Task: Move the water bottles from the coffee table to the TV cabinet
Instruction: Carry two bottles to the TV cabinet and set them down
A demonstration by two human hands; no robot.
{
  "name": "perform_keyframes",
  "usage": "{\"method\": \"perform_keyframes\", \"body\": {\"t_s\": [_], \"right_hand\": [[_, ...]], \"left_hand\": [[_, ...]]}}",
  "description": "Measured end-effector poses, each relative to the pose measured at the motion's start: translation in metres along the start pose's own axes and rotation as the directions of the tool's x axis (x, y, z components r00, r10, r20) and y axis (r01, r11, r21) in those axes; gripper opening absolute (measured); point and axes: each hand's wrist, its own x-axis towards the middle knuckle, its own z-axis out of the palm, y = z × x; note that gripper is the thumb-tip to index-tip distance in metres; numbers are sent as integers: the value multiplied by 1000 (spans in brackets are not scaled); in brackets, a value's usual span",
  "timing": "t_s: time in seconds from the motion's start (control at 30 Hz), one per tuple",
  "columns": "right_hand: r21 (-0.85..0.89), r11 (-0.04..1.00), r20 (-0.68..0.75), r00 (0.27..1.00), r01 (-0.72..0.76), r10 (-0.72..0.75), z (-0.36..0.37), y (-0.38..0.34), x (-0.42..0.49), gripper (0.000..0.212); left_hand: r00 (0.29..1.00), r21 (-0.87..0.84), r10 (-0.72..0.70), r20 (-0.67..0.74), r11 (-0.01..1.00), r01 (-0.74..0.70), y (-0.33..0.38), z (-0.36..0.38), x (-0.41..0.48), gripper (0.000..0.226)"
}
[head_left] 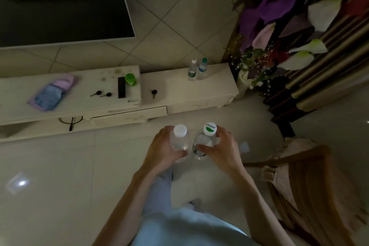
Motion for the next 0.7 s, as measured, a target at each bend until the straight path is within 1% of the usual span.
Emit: {"method": "perform_keyframes", "body": {"t_s": [0.1,0.27,0.4,0.53,0.7], "right_hand": [[5,998,12,998,-58,58,6,-2,43,76],[3,996,1,996,-90,90,10,-24,127,72],[21,995,-60,993,-97,98,9,-57,192,69],[3,999,-82,996,-36,36,14,-82,247,71],[27,999,-42,998,-36,37,27,-82,302,71]], "left_hand": [[1000,-15,-16,11,1000,16,-2,-1,50,70],[999,-55,-16,33,998,18,6,-18,142,71],[993,28,23,118,999,-27,9,-38,214,70],[987,91,43,154,994,-57,15,-58,273,75],[996,30,0,92,1000,-3,9,-53,323,72]]}}
